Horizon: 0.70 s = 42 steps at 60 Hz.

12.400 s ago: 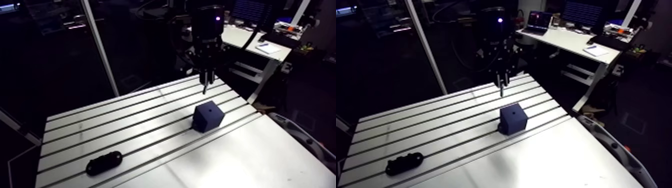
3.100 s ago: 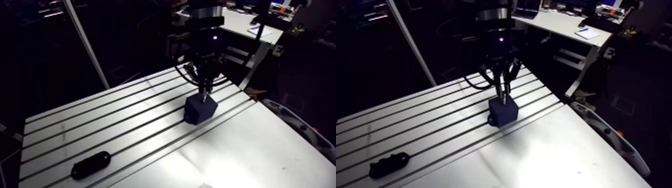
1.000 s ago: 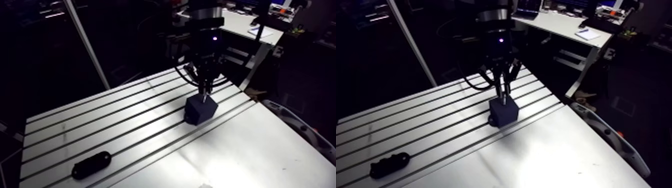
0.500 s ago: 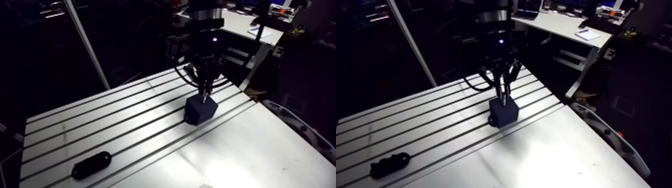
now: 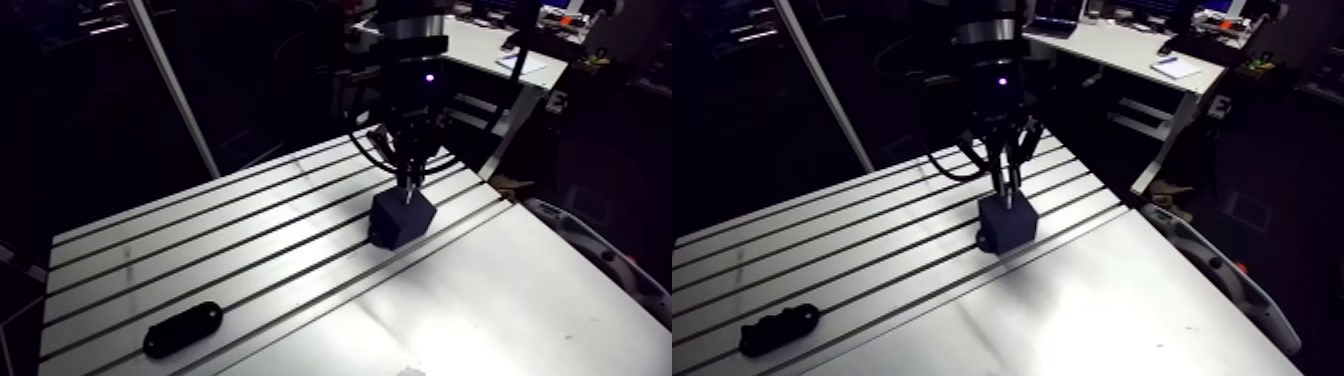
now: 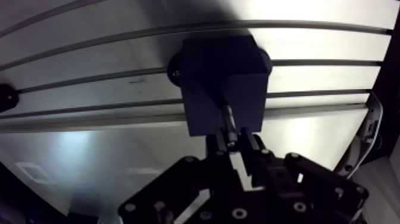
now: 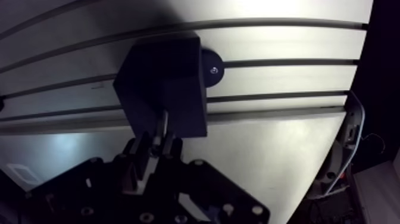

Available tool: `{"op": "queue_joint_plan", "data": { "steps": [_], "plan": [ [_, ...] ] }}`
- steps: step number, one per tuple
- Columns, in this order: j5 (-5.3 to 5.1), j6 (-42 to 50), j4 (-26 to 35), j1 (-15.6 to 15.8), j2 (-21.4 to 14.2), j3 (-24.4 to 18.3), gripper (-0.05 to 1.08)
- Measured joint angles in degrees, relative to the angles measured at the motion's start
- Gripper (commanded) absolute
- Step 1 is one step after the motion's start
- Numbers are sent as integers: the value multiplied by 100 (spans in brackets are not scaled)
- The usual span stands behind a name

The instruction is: Pick up the M10 bolt and insert it into the hole until fully seated.

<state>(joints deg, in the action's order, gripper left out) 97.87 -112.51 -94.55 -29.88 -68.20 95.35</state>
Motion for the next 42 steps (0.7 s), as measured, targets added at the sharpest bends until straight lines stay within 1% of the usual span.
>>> {"op": "queue_joint_plan", "data": {
  "steps": [42],
  "plan": [
    [0,2,-72,0,5,97,107]
  ]
}}
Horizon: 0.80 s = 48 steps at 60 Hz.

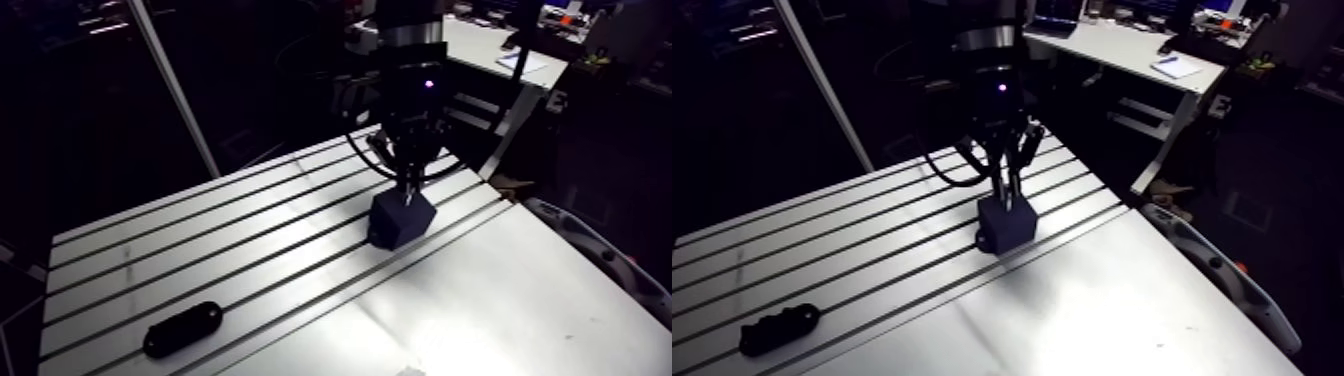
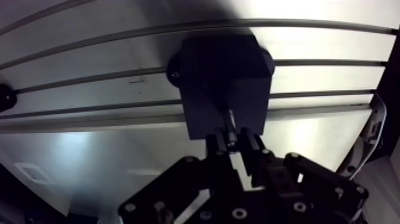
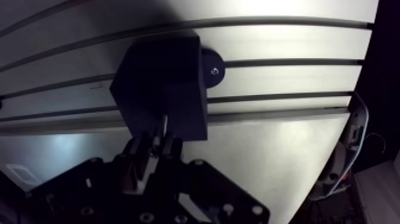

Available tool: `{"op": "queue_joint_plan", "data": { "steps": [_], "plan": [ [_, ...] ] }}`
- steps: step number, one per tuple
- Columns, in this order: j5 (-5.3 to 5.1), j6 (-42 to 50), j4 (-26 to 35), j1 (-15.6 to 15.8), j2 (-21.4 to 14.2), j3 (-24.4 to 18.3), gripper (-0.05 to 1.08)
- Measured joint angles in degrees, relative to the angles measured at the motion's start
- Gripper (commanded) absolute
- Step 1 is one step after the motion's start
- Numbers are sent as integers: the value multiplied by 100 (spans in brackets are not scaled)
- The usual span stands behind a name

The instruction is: Pick up the M10 bolt and insert it into the hole until fully seated.

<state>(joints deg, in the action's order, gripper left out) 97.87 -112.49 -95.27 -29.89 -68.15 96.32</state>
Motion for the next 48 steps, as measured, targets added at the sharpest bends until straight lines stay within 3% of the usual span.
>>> {"op": "queue_joint_plan", "data": {
  "steps": [21,29,30,31,32,33,35,36,37,38,40,42,45,48],
  "plan": [
    [0,-1,-85,0,-1,62,106],
    [0,-1,-101,0,-1,73,99],
    [0,-1,-101,-1,-1,74,91],
    [0,-2,-102,0,-1,75,91],
    [-1,-2,-103,0,-1,76,79],
    [-1,-2,-104,-1,-1,77,79],
    [-3,-3,-105,-1,-2,79,47],
    [-3,-3,-105,0,-3,79,47],
    [-4,-3,-106,0,-4,80,34],
    [-4,-4,-106,0,-5,82,34],
    [-5,-4,-106,0,-7,85,12],
    [-7,-6,-105,-1,-11,89,12],
    [-9,-9,-104,0,-14,94,2],
    [-9,-13,-104,-1,-18,99,1]
  ]
}}
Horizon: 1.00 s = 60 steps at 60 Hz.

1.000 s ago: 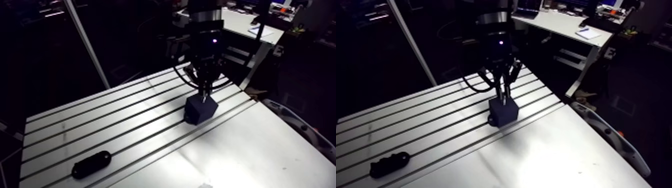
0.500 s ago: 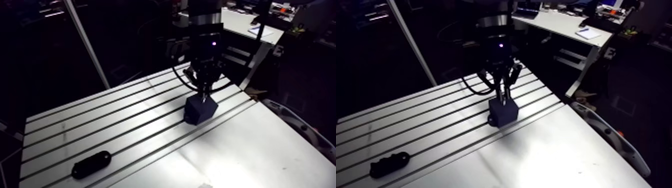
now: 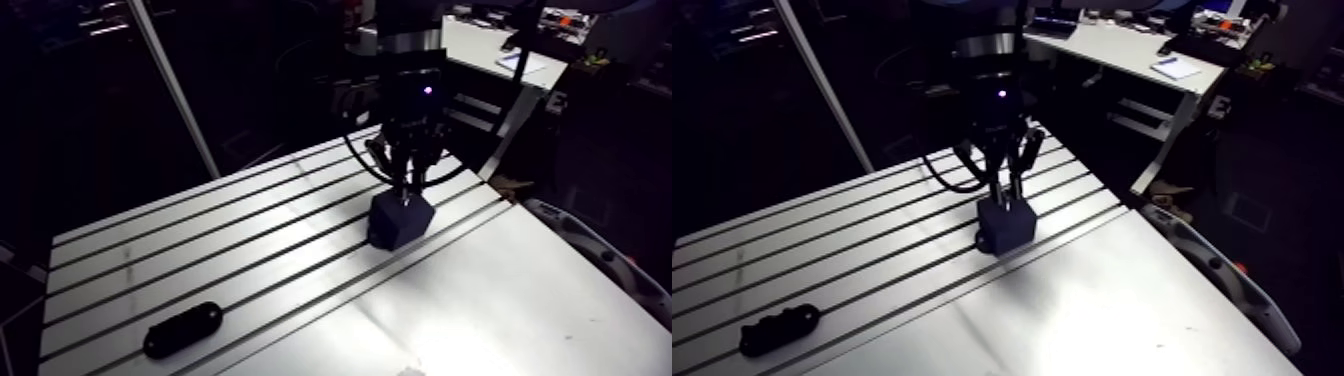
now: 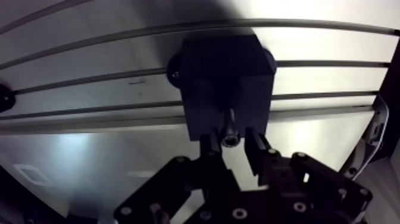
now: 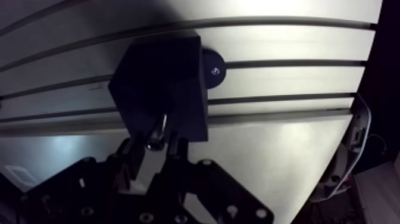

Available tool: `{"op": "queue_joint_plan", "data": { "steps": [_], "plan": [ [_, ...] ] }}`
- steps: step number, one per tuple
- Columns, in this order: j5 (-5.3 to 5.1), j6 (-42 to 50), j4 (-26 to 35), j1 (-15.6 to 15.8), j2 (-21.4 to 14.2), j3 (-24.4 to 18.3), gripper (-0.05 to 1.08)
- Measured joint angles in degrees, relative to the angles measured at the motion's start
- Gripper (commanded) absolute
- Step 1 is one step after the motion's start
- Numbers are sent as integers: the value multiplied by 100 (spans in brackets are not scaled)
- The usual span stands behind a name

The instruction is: Pick up the M10 bolt and insert it into the hole until fully seated.

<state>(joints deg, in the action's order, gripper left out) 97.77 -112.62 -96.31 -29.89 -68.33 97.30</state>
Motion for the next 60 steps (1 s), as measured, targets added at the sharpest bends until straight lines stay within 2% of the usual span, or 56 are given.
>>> {"op": "queue_joint_plan", "data": {
  "steps": [18,32,47,60],
  "plan": [
    [3,-31,-73,1,-56,27,1],
    [1,-45,-513,-6,-216,153,1],
    [-50,-49,-1073,-9,-620,338,1],
    [-167,-36,-1024,14,-1075,366,1]
  ]
}}
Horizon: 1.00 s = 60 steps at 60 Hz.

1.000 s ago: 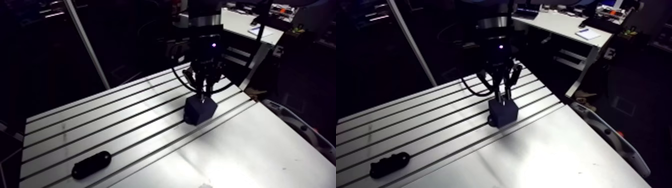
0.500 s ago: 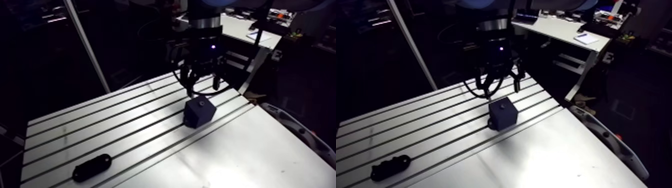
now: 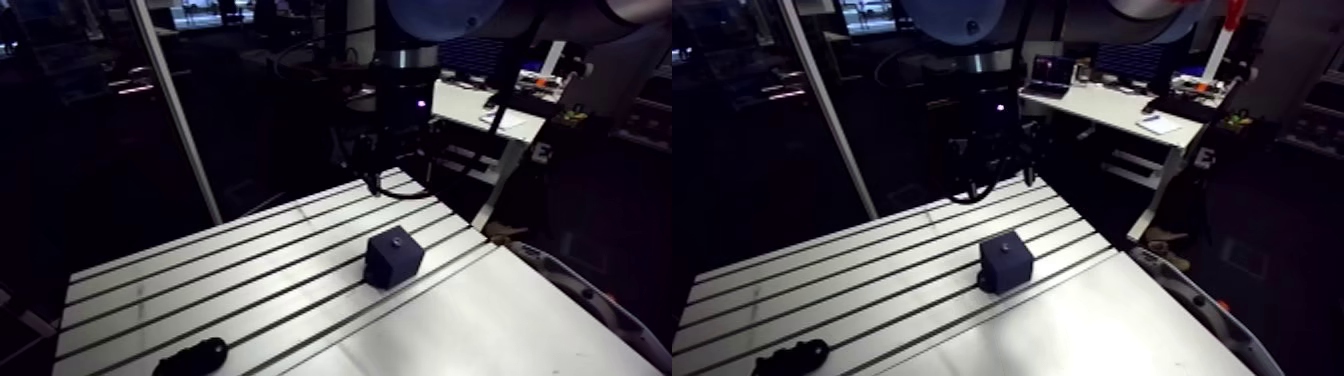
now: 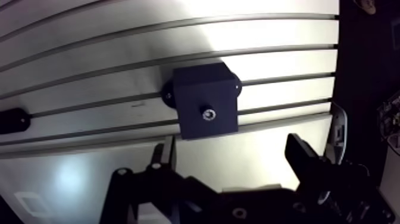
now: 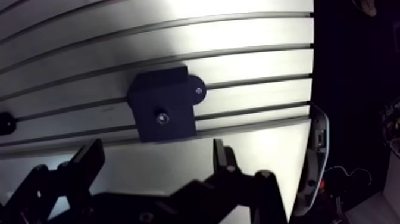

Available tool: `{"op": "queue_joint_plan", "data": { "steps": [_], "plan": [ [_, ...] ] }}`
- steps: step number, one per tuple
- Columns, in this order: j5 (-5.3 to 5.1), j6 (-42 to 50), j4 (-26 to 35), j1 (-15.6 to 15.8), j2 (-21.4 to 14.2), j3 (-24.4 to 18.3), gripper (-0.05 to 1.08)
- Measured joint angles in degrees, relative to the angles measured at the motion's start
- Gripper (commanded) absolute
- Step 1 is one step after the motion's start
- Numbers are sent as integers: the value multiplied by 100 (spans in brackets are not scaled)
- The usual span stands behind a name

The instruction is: Pick up the M10 bolt and insert it into the hole until fully seated.

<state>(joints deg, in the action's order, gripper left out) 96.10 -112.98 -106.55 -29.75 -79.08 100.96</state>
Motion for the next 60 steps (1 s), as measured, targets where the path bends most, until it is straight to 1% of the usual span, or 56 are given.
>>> {"op": "queue_joint_plan", "data": {
  "steps": [6,13,30,42,60],
  "plan": [
    [-78,18,181,19,-199,-25,1],
    [-199,38,522,39,-435,-102,1],
    [-393,91,1182,135,-811,-425,1],
    [-461,190,1507,350,-908,-781,1],
    [-480,470,1825,886,-804,-1349,1]
  ]
}}
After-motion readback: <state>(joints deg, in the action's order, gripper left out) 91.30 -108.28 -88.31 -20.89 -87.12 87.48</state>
